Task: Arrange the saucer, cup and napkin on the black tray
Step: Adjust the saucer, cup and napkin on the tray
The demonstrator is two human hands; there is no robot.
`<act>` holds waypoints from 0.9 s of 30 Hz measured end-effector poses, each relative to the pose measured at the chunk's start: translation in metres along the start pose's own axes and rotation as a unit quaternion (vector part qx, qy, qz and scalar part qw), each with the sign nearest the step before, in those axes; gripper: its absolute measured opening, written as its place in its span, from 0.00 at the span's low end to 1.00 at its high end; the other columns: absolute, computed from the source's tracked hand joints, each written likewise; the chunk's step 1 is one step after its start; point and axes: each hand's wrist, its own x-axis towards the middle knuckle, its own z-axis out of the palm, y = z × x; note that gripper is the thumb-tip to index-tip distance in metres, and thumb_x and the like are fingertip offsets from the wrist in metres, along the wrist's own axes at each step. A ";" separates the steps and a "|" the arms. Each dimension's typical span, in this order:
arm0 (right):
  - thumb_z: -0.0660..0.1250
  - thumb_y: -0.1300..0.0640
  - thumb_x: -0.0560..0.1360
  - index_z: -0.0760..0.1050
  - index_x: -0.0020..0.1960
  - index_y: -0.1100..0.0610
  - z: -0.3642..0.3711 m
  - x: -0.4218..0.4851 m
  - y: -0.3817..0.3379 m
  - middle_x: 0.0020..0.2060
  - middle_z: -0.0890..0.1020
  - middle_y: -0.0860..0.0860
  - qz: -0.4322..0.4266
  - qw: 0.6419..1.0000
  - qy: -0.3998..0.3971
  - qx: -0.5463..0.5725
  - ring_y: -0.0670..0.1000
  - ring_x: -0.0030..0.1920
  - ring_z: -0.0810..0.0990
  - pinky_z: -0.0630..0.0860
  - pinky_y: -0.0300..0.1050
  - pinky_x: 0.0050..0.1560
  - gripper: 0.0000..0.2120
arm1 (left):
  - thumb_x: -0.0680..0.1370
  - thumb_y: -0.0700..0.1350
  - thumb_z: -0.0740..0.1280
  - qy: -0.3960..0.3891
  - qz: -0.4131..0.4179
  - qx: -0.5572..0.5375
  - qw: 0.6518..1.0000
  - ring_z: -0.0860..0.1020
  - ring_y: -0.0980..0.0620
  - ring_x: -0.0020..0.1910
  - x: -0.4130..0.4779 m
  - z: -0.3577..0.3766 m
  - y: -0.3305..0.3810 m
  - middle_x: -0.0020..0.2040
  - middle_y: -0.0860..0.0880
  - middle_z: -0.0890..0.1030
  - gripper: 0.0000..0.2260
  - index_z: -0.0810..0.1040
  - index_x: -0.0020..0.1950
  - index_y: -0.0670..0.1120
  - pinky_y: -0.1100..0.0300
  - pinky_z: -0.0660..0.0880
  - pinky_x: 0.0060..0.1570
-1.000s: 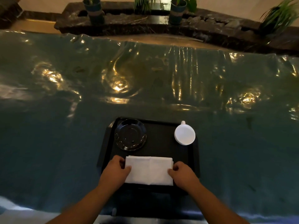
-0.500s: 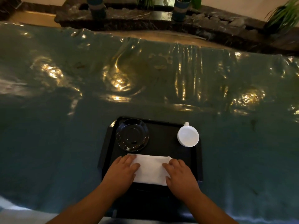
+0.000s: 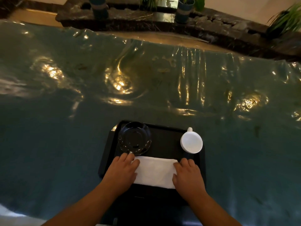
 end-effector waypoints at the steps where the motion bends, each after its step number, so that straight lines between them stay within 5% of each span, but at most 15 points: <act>1: 0.77 0.52 0.65 0.84 0.48 0.54 -0.001 0.001 0.000 0.43 0.78 0.52 0.010 1.000 0.000 0.000 0.54 0.41 0.75 0.78 0.51 0.40 0.13 | 0.68 0.57 0.76 0.015 -0.003 -0.008 1.000 0.78 0.48 0.48 0.002 -0.003 -0.003 0.53 0.49 0.80 0.20 0.80 0.57 0.51 0.52 0.79 0.44; 5: 0.76 0.53 0.67 0.83 0.55 0.54 -0.019 0.021 -0.017 0.46 0.79 0.52 -0.012 0.997 0.033 0.062 0.55 0.44 0.77 0.80 0.52 0.43 0.17 | 0.72 0.56 0.73 0.066 -0.077 -0.063 0.993 0.79 0.45 0.59 0.019 -0.016 -0.020 0.61 0.47 0.79 0.20 0.79 0.62 0.50 0.48 0.79 0.55; 8: 0.68 0.51 0.76 0.77 0.69 0.52 -0.037 0.048 -0.043 0.59 0.79 0.51 -0.081 0.990 0.032 0.112 0.55 0.58 0.78 0.79 0.52 0.59 0.22 | 0.75 0.58 0.71 0.032 -0.117 -0.085 0.989 0.70 0.41 0.73 0.039 -0.026 -0.030 0.75 0.43 0.71 0.27 0.74 0.71 0.49 0.44 0.69 0.71; 12: 0.59 0.49 0.84 0.58 0.82 0.48 -0.051 0.089 -0.078 0.81 0.62 0.54 -0.145 0.982 -0.034 0.115 0.57 0.81 0.58 0.55 0.55 0.79 0.27 | 0.80 0.62 0.62 -0.048 -0.109 -0.076 0.990 0.49 0.45 0.82 0.060 -0.024 -0.041 0.84 0.46 0.51 0.33 0.58 0.82 0.53 0.47 0.48 0.80; 19: 0.57 0.53 0.85 0.47 0.84 0.50 -0.036 0.129 -0.096 0.84 0.46 0.55 -0.154 0.980 -0.122 0.035 0.56 0.83 0.39 0.42 0.57 0.80 0.31 | 0.83 0.60 0.58 -0.115 -0.100 -0.074 0.986 0.44 0.47 0.83 0.076 -0.019 -0.045 0.84 0.45 0.45 0.32 0.51 0.84 0.52 0.50 0.46 0.80; 27: 0.59 0.53 0.85 0.45 0.85 0.51 -0.030 0.145 -0.098 0.84 0.44 0.54 -0.164 0.973 -0.159 0.021 0.54 0.83 0.40 0.44 0.58 0.81 0.34 | 0.84 0.59 0.57 -0.178 -0.081 -0.047 0.980 0.40 0.47 0.82 0.088 -0.022 -0.053 0.83 0.45 0.37 0.35 0.40 0.83 0.51 0.50 0.43 0.80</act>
